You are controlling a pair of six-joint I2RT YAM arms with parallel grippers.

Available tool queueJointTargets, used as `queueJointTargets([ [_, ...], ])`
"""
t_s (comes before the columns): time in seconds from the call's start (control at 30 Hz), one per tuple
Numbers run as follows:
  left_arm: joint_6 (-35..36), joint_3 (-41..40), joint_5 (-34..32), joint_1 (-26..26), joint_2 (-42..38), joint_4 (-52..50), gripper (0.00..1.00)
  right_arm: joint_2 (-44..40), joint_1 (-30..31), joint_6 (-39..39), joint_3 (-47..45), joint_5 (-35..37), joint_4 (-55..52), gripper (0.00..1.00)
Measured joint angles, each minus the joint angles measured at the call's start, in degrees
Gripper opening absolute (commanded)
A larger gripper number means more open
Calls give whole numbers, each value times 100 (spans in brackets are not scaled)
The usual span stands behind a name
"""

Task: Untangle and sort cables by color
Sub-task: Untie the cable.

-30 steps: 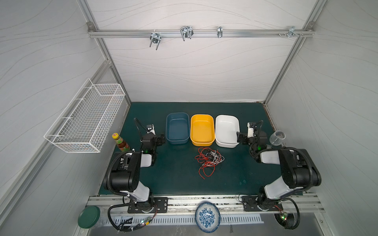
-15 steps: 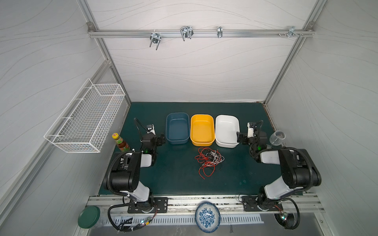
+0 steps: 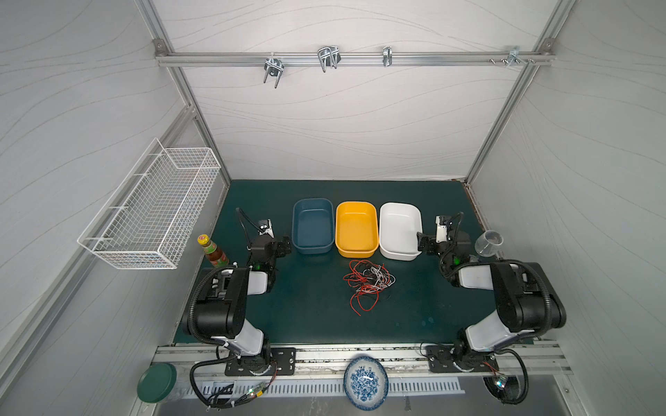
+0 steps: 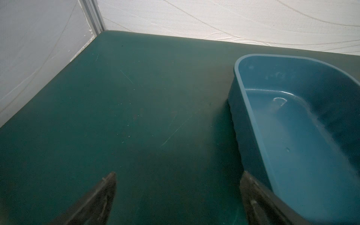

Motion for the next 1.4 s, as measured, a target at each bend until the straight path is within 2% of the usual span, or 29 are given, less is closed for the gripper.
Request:
queueJointTargets([
  [0.13, -2, 0, 0, 2, 0, 0, 100, -122, 28, 4, 4, 70, -195, 99],
  [0.23, -22, 31, -37, 2, -136, -291, 100, -748, 107, 44, 153, 262, -973, 99],
  [0.47, -286, 511, -57, 2, -1445, -1738, 100, -2391, 588, 389, 837, 470, -1932, 99],
  [0.6, -1248, 809, -57, 2, -2424, -2411, 100, -2570, 553, 1287, 1467, 20, -2719, 99],
  [0.8, -2896, 1864, -15, 2, -3436, -4398, 100, -3023, -42, 3281, 1279, -999, -3187, 99],
  [0.87, -3176, 2122, 105, 2, -3644, -4870, 100, -3167, -164, 3742, 1176, -1198, -3335, 99],
  [0.93, -3368, 2260, 227, -20, -3740, -5239, 100, -3209, -155, 3875, 1200, -1351, -3565, 99],
  [1.03, -3641, 2339, 435, -52, -3753, -5775, 100, -3261, 291, 3709, 1460, -1137, -4175, 99],
  [1.2, -3860, 2341, 907, -127, -3753, -6553, 100, -3740, 1578, 3134, 1727, -81, -4977, 99],
  [1.4, -3683, 2433, 1067, -643, -3840, -7493, 100, -3801, 2264, 2778, 2041, 520, -5939, 99],
])
